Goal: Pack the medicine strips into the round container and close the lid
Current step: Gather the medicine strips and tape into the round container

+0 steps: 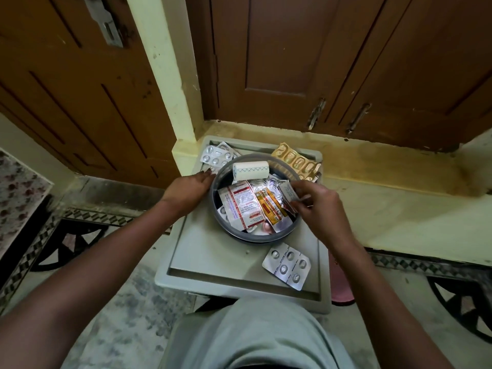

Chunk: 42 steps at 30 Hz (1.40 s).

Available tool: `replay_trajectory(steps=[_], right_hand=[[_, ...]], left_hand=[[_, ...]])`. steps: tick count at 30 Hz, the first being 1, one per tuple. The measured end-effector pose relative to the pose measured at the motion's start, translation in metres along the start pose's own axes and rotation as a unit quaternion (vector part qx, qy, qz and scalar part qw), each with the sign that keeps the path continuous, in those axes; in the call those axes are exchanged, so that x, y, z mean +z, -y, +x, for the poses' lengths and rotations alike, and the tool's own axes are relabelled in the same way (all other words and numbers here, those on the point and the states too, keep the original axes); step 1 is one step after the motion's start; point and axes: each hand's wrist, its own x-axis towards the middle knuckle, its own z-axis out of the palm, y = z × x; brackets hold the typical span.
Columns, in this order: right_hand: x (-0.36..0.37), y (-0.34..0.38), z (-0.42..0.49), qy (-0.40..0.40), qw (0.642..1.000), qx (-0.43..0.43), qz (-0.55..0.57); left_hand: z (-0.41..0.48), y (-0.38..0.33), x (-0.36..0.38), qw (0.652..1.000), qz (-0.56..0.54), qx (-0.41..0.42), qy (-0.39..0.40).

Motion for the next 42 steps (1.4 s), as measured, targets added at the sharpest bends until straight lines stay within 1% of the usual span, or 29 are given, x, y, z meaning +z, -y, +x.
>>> replay_trajectory(steps=[3, 6, 9, 12, 14, 16, 19, 21, 23, 25, 27, 29, 33, 36, 40, 42], right_hand=[[0.011, 0.008, 0.015, -0.020, 0.999, -0.016, -0.039], [0.019, 0.015, 0.026, -0.015, 0.998, -0.012, -0.067], [0.019, 0.017, 0.028, -0.023, 0.993, -0.017, -0.114], [0.018, 0.017, 0.025, -0.031, 0.990, -0.044, -0.131], [0.022, 0.015, 0.024, -0.016, 0.990, -0.054, -0.132], [0.027, 0.011, 0.021, 0.015, 0.989, -0.058, -0.132], [0.033, 0.006, 0.015, 0.036, 0.987, -0.074, -0.136], [0.034, 0.005, 0.011, 0.024, 0.988, -0.075, -0.132], [0.034, 0.005, 0.010, 0.017, 0.988, -0.073, -0.132], [0.034, 0.005, 0.009, 0.021, 0.988, -0.072, -0.133], [0.033, 0.004, 0.008, 0.031, 0.988, -0.072, -0.130], [0.032, 0.002, 0.006, 0.038, 0.988, -0.077, -0.126], [0.024, 0.001, 0.004, 0.032, 0.996, -0.048, -0.063], [0.013, 0.002, 0.002, -0.001, 1.000, -0.022, -0.004], [0.005, -0.004, 0.000, -0.031, 0.999, 0.000, 0.030], [0.004, -0.008, 0.000, -0.033, 0.998, 0.009, 0.043]], left_hand=[[-0.001, 0.006, 0.000, 0.998, 0.047, 0.044, -0.010], [-0.003, 0.012, 0.001, 0.995, 0.055, 0.078, -0.019], [-0.008, 0.013, 0.002, 0.996, -0.013, 0.073, -0.050], [-0.012, 0.010, 0.005, 0.993, -0.075, 0.036, -0.086], [-0.009, 0.010, 0.007, 0.992, -0.093, 0.019, -0.087], [-0.005, 0.012, 0.008, 0.988, -0.128, 0.005, -0.082], [0.000, 0.019, 0.010, 0.982, -0.173, 0.035, -0.071], [0.004, 0.024, 0.011, 0.982, -0.168, 0.053, -0.067], [0.011, 0.028, 0.010, 0.984, -0.166, 0.039, -0.058], [0.019, 0.031, 0.009, 0.989, -0.143, 0.034, -0.005], [0.025, 0.031, 0.009, 0.992, -0.102, 0.057, 0.048], [0.028, 0.031, 0.007, 0.992, -0.081, 0.075, 0.066], [0.030, 0.036, 0.003, 0.993, -0.050, 0.094, 0.052], [0.027, 0.041, 0.003, 0.992, -0.047, 0.110, 0.038], [0.021, 0.045, 0.003, 0.991, -0.002, 0.124, 0.046], [0.017, 0.043, 0.000, 0.992, 0.009, 0.119, 0.030]])
